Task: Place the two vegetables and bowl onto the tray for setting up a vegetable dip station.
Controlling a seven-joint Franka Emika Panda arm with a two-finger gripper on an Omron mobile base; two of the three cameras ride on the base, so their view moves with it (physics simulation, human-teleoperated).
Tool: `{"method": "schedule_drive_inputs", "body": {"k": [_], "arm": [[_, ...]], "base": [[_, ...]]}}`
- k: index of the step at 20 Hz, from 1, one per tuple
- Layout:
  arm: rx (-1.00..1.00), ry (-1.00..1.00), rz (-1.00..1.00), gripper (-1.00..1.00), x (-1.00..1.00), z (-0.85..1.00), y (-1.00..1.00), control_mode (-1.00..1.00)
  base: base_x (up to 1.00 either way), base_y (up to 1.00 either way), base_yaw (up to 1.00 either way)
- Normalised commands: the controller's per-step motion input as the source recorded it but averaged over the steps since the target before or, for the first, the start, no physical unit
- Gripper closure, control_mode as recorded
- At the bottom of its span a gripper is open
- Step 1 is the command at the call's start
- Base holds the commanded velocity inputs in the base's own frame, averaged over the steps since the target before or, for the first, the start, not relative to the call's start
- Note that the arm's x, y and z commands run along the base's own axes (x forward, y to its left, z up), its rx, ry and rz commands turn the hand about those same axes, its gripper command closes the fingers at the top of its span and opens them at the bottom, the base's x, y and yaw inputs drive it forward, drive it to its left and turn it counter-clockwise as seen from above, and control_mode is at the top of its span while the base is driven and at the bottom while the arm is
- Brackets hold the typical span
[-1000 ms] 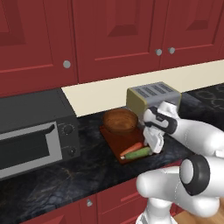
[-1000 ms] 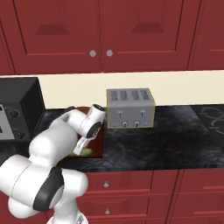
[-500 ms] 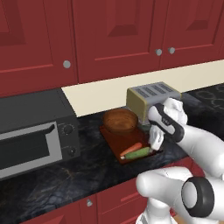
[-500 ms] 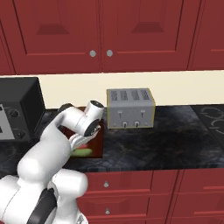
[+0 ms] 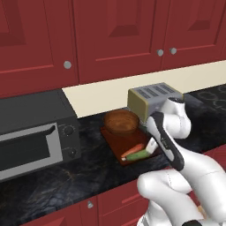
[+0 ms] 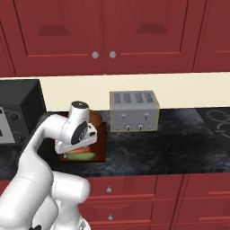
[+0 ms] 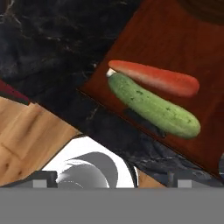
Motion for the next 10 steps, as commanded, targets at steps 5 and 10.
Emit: {"method": "schedule_drive_inputs", "body": {"k": [5, 10], "arm": [[-0.07, 0.00, -0.35, -1.00, -0.39, 0.24, 0.07, -1.00], [-0.04, -0.01, -0.33, -1.00, -0.43, 0.25, 0.06, -1.00]], "base": [[0.00, 0.00, 0.00], [0.00, 0.00, 0.00]]}}
